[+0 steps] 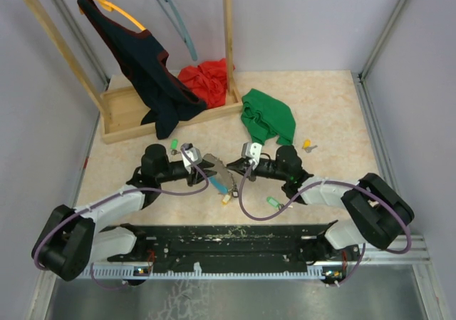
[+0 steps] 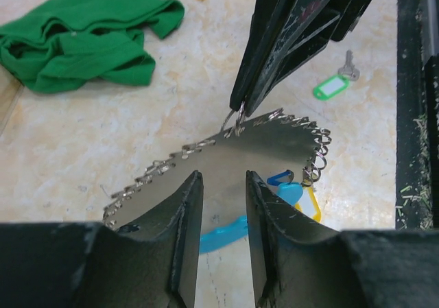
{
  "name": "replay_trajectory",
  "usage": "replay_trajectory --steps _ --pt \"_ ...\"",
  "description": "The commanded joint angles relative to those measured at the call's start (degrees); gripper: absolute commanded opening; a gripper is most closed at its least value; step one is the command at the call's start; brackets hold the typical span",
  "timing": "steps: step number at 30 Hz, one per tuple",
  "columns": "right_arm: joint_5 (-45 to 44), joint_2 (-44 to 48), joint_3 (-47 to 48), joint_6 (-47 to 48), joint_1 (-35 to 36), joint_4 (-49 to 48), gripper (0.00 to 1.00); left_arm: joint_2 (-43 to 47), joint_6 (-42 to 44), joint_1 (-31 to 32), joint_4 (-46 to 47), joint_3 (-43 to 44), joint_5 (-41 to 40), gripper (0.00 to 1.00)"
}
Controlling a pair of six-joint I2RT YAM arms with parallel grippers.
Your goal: Put the keys on the keyring
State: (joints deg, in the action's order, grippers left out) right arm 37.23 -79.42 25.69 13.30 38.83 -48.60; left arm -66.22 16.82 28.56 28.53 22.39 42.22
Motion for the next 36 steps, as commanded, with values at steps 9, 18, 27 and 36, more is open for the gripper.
replay_trajectory --steps 9,18,27,36 --pt "3.62 -1.40 0.26 -5.64 -0.30 -13.75 0.00 -1.93 -4.51 -0.21 14.05 -1.32 6.95 0.46" --pt "4.58 -2.05 0.42 -6.25 -0.33 -14.66 0.00 -5.17 -5.69 -0.21 17.85 -1.22 10.06 0.42" --pt "5.45 -2.14 0.51 -6.44 -0.33 -14.83 0.00 -6.78 -6.40 -0.22 18.91 -0.59 11.22 0.32" --pt "6.92 -2.84 0.93 -6.79 -0.33 -14.95 0.00 -7.32 -6.99 -0.23 19.98 -0.49 11.76 0.29"
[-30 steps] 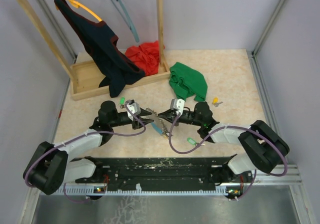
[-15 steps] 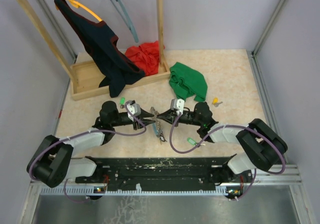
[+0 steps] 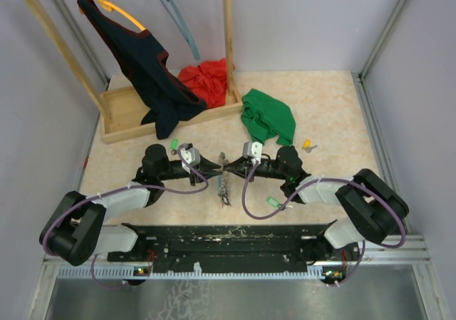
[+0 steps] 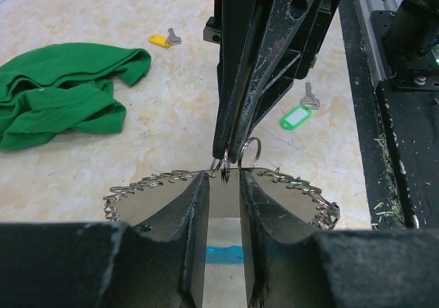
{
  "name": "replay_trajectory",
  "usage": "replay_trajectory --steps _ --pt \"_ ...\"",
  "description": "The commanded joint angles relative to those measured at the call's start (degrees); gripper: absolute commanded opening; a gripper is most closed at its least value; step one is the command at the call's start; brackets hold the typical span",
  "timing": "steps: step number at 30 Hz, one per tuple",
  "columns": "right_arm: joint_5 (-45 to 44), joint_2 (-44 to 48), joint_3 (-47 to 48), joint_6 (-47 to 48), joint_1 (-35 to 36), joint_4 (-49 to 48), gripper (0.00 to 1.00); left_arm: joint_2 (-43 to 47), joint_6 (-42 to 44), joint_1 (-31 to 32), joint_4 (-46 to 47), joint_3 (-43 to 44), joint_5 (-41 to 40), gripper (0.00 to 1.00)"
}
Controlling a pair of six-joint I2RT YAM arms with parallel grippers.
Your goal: Put the keys on the keyring
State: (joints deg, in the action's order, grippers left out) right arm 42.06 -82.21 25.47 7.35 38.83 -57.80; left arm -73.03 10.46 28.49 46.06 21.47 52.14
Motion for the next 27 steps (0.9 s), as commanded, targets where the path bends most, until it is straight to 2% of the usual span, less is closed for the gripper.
replay_trajectory --steps 1,8,19,27 --pt "2.29 -0.13 1.16 -0.97 -0.33 -5.72 0.00 -0.64 -0.75 -0.19 2.45 0.51 1.90 0.29" --pt "2.66 -0.40 1.38 -1.11 -0.32 -5.83 0.00 -1.44 -0.75 -0.19 2.28 0.91 2.33 0.24" --pt "1.84 0.30 0.94 0.19 -0.28 -4.52 0.00 3.65 3.12 -0.50 -5.18 0.85 0.26 0.29" --pt "2.50 0.48 1.09 -0.32 -0.33 -4.54 0.00 0.30 2.34 -0.48 -4.97 2.37 2.16 0.27"
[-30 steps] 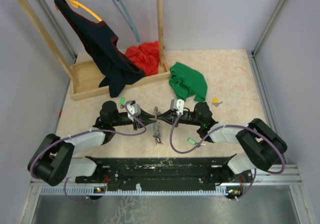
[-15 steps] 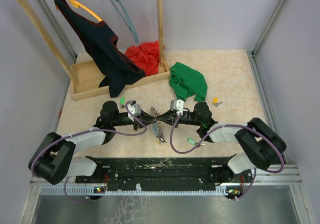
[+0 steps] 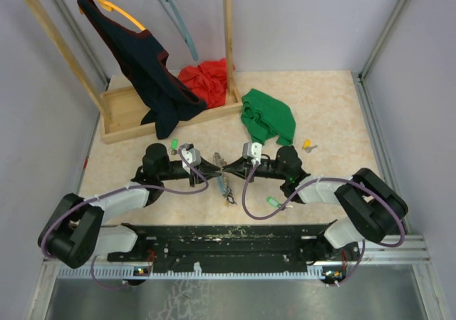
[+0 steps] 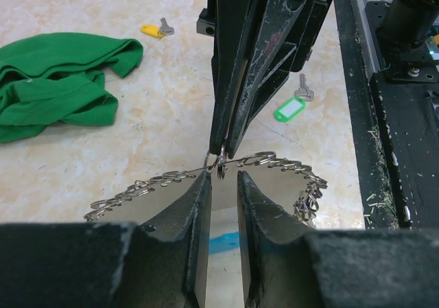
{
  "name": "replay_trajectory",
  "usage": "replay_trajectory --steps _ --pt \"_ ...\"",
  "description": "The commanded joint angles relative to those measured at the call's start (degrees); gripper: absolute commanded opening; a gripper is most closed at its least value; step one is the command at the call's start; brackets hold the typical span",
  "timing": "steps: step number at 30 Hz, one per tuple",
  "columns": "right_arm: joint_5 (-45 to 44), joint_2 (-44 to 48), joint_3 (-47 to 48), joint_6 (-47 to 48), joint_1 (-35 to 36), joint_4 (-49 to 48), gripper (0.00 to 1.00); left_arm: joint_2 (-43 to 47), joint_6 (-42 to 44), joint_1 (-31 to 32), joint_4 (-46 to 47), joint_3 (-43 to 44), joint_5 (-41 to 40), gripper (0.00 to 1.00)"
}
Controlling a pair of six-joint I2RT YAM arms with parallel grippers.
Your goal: Put the keys on the keyring
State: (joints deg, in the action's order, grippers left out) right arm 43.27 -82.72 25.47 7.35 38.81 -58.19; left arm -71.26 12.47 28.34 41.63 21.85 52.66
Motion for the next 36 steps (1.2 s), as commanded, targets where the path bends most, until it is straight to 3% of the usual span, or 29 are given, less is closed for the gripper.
replay_trajectory --steps 1,18,26,36 --pt "1.42 0.98 1.16 -0.32 -0.29 -4.10 0.00 -1.67 0.19 -0.35 -0.29 2.04 1.72 0.26" --pt "2.92 0.54 1.84 -0.59 -0.30 -3.18 0.00 -2.51 -1.50 -0.27 2.01 1.94 2.87 0.20" --pt "3.44 0.41 2.34 -0.60 -0.30 -2.31 0.00 -2.97 -1.95 -0.30 2.79 2.14 3.20 0.12" --pt "3.82 -0.12 2.91 -0.68 -0.31 -1.44 0.00 -2.98 -2.37 -0.30 3.47 1.88 3.99 0.13"
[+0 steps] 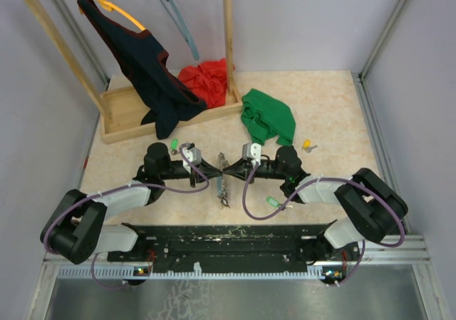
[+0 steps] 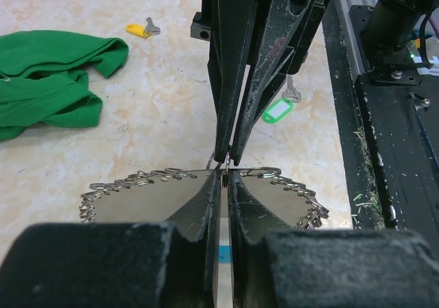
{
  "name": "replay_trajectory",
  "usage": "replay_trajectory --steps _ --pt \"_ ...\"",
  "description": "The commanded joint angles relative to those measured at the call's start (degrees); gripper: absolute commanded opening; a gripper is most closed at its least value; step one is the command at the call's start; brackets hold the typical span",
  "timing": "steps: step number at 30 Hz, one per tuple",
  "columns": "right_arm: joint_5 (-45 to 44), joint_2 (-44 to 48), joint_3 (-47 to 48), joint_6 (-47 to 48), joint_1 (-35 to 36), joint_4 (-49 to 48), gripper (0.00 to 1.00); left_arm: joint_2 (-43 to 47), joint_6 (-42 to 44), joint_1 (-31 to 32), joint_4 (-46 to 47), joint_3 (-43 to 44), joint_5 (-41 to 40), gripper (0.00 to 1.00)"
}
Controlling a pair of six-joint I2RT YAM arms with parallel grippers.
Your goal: Put the keys on the keyring
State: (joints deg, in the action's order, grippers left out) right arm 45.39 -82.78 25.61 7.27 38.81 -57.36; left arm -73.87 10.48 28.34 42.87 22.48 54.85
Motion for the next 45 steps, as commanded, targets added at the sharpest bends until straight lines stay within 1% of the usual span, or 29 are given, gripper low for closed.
replay_trajectory --steps 1,3,6,9,13,15,17,21,29,35,45 --pt "1.72 -0.09 2.86 -0.59 -0.31 -2.19 0.00 -0.38 -0.45 -0.30 2.36 1.26 2.00 0.13" --pt "1.87 -0.18 3.08 -0.65 -0.31 -2.05 0.00 -0.40 -0.62 -0.29 2.58 1.19 2.35 0.11" --pt "1.98 -0.20 3.23 -0.84 -0.31 -1.81 0.00 -0.49 -0.48 -0.30 2.74 1.25 2.50 0.01" --pt "1.25 0.62 3.02 -0.77 -0.31 -1.04 0.00 -0.09 0.20 -0.30 2.62 0.98 1.85 0.00" --pt "-2.36 4.31 1.75 1.37 -0.39 2.55 0.17 1.59 2.57 -0.30 -0.59 0.93 0.67 0.00" --pt "-5.33 6.52 0.93 3.14 -0.40 5.47 0.22 2.31 3.78 -0.30 -2.45 1.12 0.01 0.00" --pt "-8.04 8.07 0.20 4.86 -0.44 8.07 0.25 2.98 5.10 -0.30 -4.35 1.39 -0.34 0.00" --pt "-9.68 8.57 -0.35 7.18 -0.75 11.77 0.25 3.70 6.75 -0.30 -6.36 1.75 -0.45 0.00" --pt "-5.69 5.86 0.72 7.12 -0.75 12.44 0.31 3.05 7.18 -0.25 -6.92 2.08 -0.26 0.00" --pt "-2.88 5.17 1.11 6.67 -0.70 13.20 0.31 3.05 7.10 -0.18 -6.93 2.28 -0.14 0.00" --pt "-3.29 4.71 2.10 2.93 -0.68 12.80 0.29 3.42 7.21 -0.01 -7.10 2.41 0.61 0.00"
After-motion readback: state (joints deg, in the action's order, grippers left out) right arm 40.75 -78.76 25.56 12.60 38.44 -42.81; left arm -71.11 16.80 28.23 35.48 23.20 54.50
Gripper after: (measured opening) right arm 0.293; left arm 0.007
